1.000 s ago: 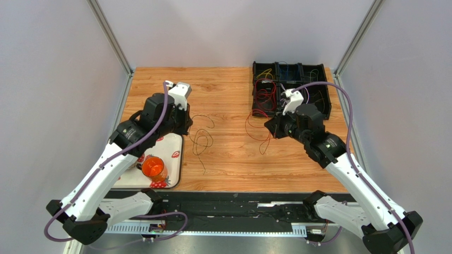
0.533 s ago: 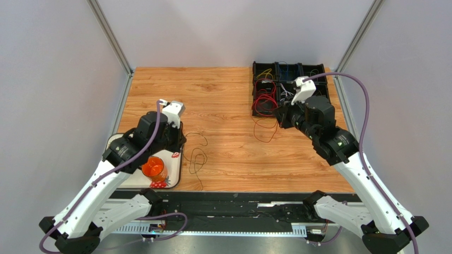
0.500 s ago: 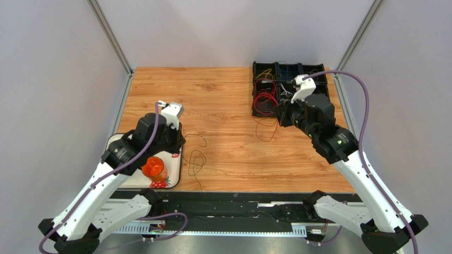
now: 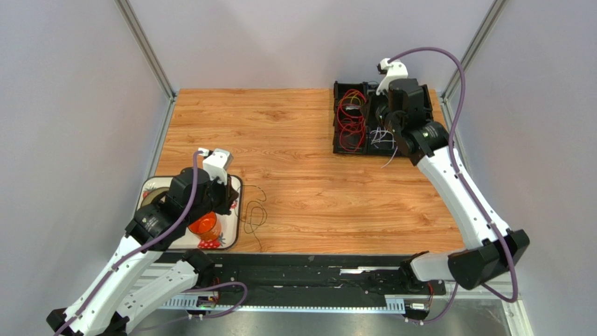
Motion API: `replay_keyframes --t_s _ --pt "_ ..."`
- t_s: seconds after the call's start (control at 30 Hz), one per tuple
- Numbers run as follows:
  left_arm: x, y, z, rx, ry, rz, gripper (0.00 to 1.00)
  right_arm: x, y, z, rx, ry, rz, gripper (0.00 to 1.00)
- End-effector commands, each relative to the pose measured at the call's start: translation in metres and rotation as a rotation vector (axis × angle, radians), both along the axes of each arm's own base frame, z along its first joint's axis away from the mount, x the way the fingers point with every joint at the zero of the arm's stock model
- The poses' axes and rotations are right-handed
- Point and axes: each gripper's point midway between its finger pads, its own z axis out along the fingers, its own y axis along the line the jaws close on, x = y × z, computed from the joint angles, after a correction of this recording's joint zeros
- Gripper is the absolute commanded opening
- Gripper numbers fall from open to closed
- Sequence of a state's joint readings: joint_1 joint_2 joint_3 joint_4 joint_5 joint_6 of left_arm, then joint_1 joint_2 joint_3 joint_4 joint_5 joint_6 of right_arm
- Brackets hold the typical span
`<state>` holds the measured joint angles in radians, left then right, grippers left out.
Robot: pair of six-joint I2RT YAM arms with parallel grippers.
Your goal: Untangle the cables
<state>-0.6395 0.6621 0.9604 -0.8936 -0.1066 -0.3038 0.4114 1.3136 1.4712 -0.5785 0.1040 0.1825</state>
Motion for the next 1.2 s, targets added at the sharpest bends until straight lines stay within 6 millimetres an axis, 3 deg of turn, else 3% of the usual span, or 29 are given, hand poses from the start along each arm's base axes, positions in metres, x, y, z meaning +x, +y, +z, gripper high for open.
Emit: replay_keyframes --t_s 0.0,0.07,0.1,0.3,0.43,0.57,0.67,0.9,1.17 --pt "0.007 -0.004 0.010 -0.022 -0.056 -0.008 0.00 0.042 -0.005 0.029 0.043 -0.085 -0.009 0.00" --pt "0.007 -0.004 0.010 -0.023 -0.055 -0.009 0.00 0.057 -0.005 0.032 0.061 -0.090 -0.009 0.00" --pt "0.007 -0.005 0.009 -0.024 -0.054 -0.014 0.00 0.069 -0.010 0.023 0.058 -0.069 -0.030 0.00" --pt "0.007 -0.005 0.010 -0.031 -0.062 -0.018 0.00 0.105 -0.007 0.011 0.100 -0.052 -0.003 0.00" --pt "0.007 -0.006 0.009 -0.029 -0.058 -0.020 0.00 0.127 -0.011 -0.013 0.087 -0.017 -0.019 0.00" --pt "0.007 -0.006 0.007 -0.025 -0.052 -0.020 0.00 0.150 -0.015 -0.062 0.097 0.064 -0.020 0.00" --pt "0.008 -0.007 0.005 -0.021 -0.045 -0.022 0.00 0.161 -0.018 -0.094 0.094 0.124 -0.027 0.00" --pt "0.010 -0.008 0.003 -0.014 -0.033 -0.020 0.00 0.166 -0.028 -0.145 0.058 0.224 -0.078 0.00" --pt "0.010 -0.009 0.000 -0.010 -0.025 -0.021 0.00 0.173 -0.029 -0.182 0.070 0.318 -0.125 0.00"
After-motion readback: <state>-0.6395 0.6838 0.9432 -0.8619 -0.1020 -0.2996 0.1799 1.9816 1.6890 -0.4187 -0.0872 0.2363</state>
